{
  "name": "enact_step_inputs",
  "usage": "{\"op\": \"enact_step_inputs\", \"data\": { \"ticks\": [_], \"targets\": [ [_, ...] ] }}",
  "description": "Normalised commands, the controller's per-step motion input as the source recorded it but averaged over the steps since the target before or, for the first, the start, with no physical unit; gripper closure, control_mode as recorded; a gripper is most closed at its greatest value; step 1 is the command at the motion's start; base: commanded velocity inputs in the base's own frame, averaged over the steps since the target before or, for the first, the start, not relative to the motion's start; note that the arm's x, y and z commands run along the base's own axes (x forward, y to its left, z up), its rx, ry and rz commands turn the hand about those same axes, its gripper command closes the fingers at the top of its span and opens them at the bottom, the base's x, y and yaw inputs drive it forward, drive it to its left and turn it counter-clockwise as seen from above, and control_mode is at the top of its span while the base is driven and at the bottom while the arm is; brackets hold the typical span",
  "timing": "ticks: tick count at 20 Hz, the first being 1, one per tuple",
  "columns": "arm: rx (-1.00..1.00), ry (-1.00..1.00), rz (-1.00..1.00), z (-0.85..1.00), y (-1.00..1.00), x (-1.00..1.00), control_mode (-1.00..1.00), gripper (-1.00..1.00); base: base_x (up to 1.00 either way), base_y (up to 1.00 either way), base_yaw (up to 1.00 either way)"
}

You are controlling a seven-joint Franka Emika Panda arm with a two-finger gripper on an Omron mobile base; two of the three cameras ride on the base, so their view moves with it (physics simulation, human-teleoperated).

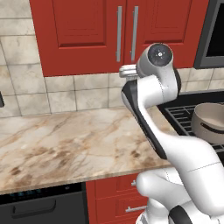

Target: Open the cabinet and move the ladle to the pot. Then close the cabinet.

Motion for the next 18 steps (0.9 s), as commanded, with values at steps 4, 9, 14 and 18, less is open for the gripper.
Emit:
{"op": "enact_step_inputs", "data": {
  "ticks": [4, 9, 14, 18],
  "targets": [
    [0.00, -0.19, 0.00, 0.23, 0.00, 0.35, -1.00, -1.00, 0.00, 0.00, 0.00],
    [0.00, -0.12, 0.00, 0.24, 0.00, 0.41, -1.00, -1.00, 0.00, 0.00, 0.00],
    [0.00, -0.01, 0.00, 0.22, 0.00, 0.34, -1.00, -1.00, 0.00, 0.00, 0.00],
    [0.00, 0.00, 0.00, 0.19, 0.00, 0.28, -1.00, -1.00, 0.00, 0.00, 0.00]
  ]
}}
